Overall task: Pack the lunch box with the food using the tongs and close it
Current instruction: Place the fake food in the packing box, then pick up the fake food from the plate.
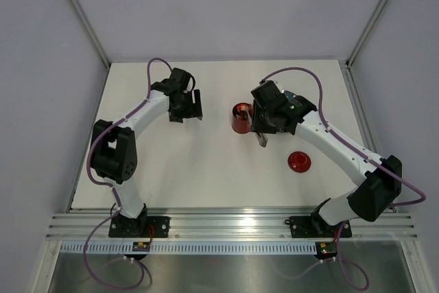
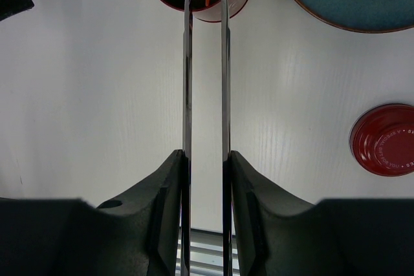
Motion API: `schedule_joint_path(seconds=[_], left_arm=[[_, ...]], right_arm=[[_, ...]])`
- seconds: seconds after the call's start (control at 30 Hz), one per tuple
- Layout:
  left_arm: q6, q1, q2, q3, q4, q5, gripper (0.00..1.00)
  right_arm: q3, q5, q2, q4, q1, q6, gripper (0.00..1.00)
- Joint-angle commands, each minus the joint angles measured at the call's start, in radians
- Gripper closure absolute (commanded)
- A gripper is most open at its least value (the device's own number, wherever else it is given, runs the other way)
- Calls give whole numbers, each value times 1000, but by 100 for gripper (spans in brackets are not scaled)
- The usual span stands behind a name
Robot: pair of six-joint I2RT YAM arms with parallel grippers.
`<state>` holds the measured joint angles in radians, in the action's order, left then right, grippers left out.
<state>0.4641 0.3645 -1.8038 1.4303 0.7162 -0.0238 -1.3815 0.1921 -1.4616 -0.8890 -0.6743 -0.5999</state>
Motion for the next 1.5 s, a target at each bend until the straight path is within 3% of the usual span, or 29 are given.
schedule_joint_path(seconds=[0.0, 0.97, 1.33, 1.47], left_arm=[[4, -4, 37, 4, -23, -11, 23], [1, -4, 43, 4, -18, -11, 23], [-4, -6, 47, 10, -12, -5, 23], [-5, -6, 47, 10, -14, -5, 23]], right_arm=[[-17, 21, 34, 2, -13, -11, 61], [-65, 32, 24, 10, -13, -1, 59], [-191, 223, 32, -37, -5, 35, 61], [-130, 218, 55, -30, 60, 40, 61]])
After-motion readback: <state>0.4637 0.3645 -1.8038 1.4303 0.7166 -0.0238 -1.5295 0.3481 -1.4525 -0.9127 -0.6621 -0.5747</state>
